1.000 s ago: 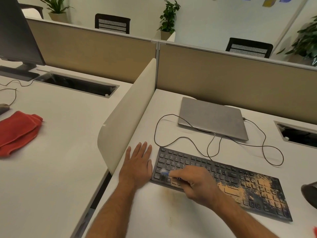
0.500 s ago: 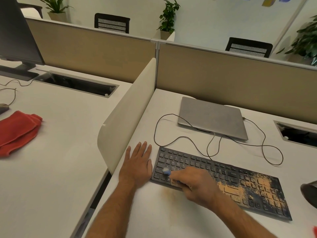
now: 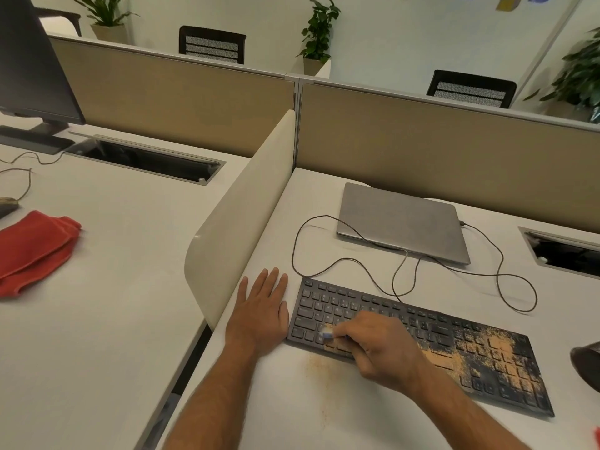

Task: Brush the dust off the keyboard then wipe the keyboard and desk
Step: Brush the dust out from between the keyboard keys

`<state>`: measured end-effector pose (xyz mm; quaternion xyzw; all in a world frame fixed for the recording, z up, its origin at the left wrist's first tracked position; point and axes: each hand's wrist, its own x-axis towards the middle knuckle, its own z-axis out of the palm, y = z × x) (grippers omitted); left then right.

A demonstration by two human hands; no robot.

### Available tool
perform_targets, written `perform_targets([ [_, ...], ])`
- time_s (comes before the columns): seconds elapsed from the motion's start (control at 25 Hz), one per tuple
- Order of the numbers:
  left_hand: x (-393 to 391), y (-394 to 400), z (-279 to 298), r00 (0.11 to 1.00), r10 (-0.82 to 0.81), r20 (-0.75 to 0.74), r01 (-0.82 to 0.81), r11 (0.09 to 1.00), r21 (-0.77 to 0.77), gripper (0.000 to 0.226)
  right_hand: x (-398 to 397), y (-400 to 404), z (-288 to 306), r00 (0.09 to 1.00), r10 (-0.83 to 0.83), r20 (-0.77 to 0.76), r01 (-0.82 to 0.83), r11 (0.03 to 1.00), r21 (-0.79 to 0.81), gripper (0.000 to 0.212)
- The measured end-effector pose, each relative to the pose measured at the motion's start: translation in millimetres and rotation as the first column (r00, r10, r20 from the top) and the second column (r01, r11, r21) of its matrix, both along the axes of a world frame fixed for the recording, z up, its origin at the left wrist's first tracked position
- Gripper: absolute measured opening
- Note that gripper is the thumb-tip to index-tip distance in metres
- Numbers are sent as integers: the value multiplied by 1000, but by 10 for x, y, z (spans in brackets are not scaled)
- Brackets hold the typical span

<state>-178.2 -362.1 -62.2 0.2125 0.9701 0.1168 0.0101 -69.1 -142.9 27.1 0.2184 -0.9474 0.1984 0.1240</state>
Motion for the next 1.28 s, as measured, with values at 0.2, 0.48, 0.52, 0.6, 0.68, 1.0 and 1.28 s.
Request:
perform_targets([
  [0.2, -2, -3, -2, 1000, -2, 7, 2, 1000, 5, 72, -33, 2, 8, 1000, 0, 31, 3, 995, -96, 18],
  [0.48, -4, 7, 3, 1000, 1, 13, -1, 1000, -10, 72, -34, 87, -6, 999, -49, 2, 48, 990, -130, 15],
  [0.52, -4, 8, 5, 1000, 0, 15, 0, 1000, -18, 72, -37, 95, -7, 999, -49, -3, 48, 990, -132, 15],
  [0.6, 0, 4, 8, 1000, -2, 14, 3, 1000, -18, 73, -24, 79, -31, 999, -45, -7, 45, 996, -75, 18],
  [0.68, 4, 3, 10, 1000, 2, 6, -2, 1000, -1, 73, 4, 60, -65, 999, -38, 5, 38, 999, -30, 20],
  [1.0, 2, 4, 14, 1000, -2, 10, 2, 1000, -4, 73, -68, 57, -43, 999, -28, -21, 27, 999, -27, 17],
  [1.28, 9, 7, 22, 1000, 0, 4, 0, 1000, -10, 73, -90, 108, 29, 999, -29, -39, 28, 999, -24, 12],
])
